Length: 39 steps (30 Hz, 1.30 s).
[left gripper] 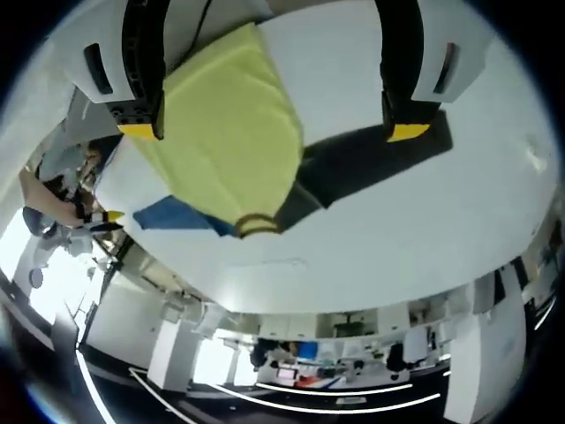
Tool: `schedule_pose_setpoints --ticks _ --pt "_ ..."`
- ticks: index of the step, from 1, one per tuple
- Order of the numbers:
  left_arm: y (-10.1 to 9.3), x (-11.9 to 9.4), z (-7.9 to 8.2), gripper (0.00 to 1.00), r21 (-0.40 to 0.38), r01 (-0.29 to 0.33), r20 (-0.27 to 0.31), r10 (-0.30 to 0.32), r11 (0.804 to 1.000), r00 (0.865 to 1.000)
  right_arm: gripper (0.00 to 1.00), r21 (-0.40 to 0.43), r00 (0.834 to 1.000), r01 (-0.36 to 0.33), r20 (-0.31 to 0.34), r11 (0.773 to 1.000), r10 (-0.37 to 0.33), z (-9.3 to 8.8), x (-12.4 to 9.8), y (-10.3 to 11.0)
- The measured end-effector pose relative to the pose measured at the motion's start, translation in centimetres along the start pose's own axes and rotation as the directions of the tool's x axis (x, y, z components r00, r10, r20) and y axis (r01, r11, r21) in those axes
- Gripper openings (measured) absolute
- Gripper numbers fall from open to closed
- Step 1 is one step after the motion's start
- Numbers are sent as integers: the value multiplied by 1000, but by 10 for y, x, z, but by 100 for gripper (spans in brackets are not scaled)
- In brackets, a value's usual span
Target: Fold the garment on the visible template until the final outline fits inside the template.
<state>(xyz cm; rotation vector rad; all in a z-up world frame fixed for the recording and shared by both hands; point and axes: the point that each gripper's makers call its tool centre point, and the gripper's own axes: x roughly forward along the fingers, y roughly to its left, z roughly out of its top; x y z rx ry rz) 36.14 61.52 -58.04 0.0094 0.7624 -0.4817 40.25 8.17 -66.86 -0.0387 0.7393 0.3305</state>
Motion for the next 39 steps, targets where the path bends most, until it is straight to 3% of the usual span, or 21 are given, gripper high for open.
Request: schedule_pose_setpoints --ticks 6,14,23,39 --pt "2 8 -5 99 1 -6 -34 6 1000 999 71 33 999 30 -12 999 -30 -1 10 -24" --pt "-2 19 -12 99 -14 -2 -66 1 1000 998 67 -15 996 78 -42 997 -78 -5 20 -44" --pt "-4 28 -24 99 5 -24 -126 24 1000 992 65 9 995 92 -47 996 -92 -3 34 -67" --pt "-9 32 -24 98 10 -32 -148 33 999 988 58 8 986 134 -100 991 -133 -14 58 -113"
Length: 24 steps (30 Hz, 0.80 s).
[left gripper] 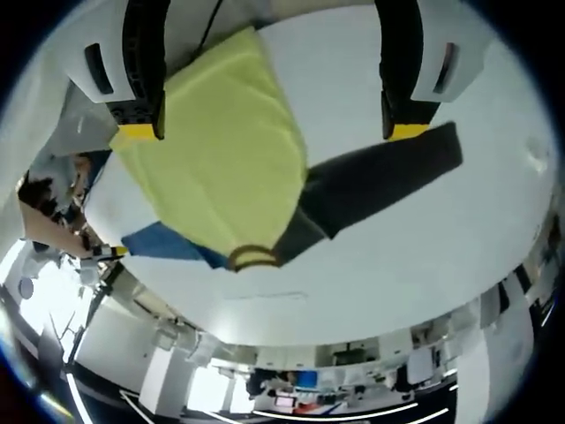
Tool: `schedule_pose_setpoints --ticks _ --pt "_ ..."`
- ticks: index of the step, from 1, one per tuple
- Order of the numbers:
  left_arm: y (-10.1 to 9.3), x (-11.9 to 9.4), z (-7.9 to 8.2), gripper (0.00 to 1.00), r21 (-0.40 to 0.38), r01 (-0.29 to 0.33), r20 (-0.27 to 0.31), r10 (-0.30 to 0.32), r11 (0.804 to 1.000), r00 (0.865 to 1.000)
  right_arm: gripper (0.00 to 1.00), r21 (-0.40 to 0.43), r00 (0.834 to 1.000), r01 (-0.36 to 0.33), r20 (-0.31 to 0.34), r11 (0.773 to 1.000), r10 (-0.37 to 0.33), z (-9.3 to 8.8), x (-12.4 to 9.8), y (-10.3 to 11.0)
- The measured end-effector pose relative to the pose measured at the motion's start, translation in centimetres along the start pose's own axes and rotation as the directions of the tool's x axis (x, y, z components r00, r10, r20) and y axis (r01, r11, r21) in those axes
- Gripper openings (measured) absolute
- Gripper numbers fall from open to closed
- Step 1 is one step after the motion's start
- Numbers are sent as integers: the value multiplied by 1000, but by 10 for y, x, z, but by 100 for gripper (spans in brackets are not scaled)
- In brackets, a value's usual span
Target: Fold the garment on the visible template until the final outline fits inside the template.
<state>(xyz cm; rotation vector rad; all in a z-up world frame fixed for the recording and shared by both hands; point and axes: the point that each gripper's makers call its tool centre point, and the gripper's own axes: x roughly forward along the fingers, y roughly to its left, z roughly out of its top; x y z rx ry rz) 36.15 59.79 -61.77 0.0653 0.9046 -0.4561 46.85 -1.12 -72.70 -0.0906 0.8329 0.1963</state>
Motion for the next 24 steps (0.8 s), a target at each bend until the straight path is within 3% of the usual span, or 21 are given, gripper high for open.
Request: schedule_pose_setpoints --ticks 11,24 --pt "1 3 -6 98 -4 3 -32 -3 1000 999 43 14 998 47 -36 999 -46 -5 15 -33" --pt "0 10 -8 99 0 8 -58 -8 1000 998 29 40 997 66 -51 997 -64 -10 28 -48"
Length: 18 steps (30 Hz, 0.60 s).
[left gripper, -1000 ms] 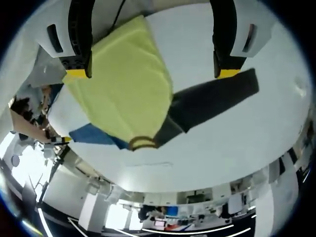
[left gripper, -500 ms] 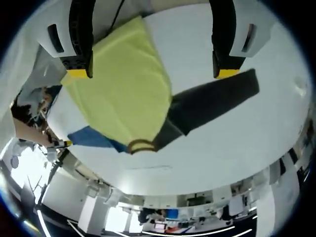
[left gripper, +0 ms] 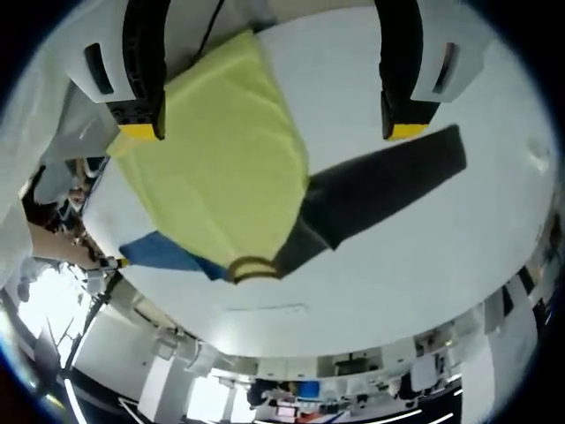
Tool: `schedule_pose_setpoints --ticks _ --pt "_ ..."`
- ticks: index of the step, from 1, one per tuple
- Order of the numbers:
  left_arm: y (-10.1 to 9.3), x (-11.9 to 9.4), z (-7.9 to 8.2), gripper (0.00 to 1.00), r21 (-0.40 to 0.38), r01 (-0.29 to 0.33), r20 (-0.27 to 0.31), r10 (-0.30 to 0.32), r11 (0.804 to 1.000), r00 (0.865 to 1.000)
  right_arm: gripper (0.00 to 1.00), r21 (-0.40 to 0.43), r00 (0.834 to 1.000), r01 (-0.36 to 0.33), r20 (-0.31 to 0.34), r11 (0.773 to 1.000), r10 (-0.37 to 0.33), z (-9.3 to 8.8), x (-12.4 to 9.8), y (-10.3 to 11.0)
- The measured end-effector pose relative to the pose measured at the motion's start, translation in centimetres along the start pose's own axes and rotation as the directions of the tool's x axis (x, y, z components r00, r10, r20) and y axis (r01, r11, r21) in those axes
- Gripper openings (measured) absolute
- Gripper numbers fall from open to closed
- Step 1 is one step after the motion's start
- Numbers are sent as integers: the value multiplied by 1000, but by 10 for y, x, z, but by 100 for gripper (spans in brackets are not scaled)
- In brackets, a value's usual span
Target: Fold the garment on the visible template until the final outline fits inside the template.
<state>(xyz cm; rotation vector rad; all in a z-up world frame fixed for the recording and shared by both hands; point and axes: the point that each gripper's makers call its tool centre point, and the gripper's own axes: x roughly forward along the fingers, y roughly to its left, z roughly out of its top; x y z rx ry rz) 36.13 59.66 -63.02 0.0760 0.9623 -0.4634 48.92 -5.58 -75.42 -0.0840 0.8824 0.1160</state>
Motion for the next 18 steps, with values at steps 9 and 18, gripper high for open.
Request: schedule_pose_setpoints --ticks 9,18 --pt "-1 2 -1 98 -1 2 -10 -2 1000 1000 16 52 1000 18 9 998 -19 0 1 -2" --pt "-1 2 2 98 -2 1 -5 -1 1000 1000 8 51 1000 19 1 999 -19 4 1 4"
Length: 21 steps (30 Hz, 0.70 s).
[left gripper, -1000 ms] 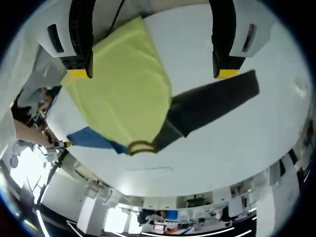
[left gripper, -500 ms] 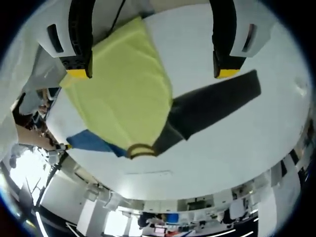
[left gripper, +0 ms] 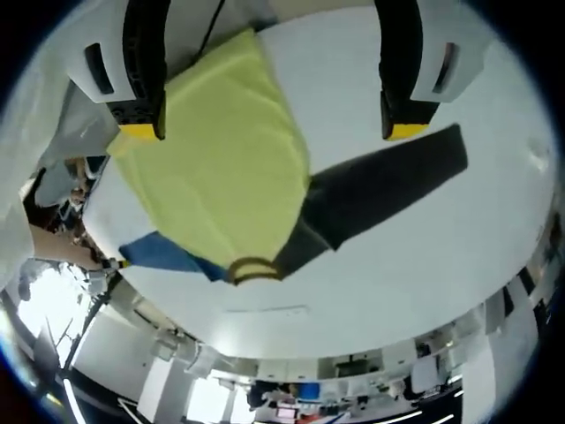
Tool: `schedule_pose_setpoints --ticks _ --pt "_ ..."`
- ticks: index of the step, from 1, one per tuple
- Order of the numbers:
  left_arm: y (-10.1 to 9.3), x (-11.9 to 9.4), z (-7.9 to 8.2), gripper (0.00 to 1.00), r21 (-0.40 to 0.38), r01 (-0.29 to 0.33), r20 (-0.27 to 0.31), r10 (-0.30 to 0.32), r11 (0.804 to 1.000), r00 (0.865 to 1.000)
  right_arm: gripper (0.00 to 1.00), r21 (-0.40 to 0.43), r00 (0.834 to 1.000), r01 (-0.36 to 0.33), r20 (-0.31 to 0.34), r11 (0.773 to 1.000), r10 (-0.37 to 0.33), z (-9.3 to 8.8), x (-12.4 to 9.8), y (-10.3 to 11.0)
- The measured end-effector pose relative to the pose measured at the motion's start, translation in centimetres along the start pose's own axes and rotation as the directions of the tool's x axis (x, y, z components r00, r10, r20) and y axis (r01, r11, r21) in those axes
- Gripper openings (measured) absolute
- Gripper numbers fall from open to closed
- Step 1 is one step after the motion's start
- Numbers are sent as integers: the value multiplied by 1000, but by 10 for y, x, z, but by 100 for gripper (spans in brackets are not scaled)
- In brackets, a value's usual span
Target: Fold the garment on the visible template until the final outline fits inside the template.
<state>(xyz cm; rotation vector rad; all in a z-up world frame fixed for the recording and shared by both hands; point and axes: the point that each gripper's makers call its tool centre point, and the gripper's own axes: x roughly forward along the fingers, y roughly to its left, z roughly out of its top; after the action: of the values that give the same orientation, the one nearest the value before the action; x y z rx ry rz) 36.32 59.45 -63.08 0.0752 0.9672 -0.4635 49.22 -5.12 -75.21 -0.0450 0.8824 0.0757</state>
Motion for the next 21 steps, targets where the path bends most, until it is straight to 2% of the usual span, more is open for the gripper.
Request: schedule_pose_setpoints --ticks 1,3,6,10,21 --pt "0 0 0 98 -1 -1 1 1 1000 1000 6 -10 1000 -4 -4 1000 4 0 0 2" --pt "0 0 0 98 -1 -2 2 2 1000 1000 3 -67 999 34 -14 997 -35 2 0 -5" --pt "0 -1 0 98 1 -1 2 1 1000 1000 2 -65 999 22 -33 998 -25 3 1 -4" --pt "3 -2 -1 98 -3 -6 4 6 1000 1000 2 -45 999 34 -22 998 -35 12 1 -9" --pt "4 -1 2 97 -8 -4 13 4 1000 1000 2 -103 997 59 -51 993 -65 26 9 -23"
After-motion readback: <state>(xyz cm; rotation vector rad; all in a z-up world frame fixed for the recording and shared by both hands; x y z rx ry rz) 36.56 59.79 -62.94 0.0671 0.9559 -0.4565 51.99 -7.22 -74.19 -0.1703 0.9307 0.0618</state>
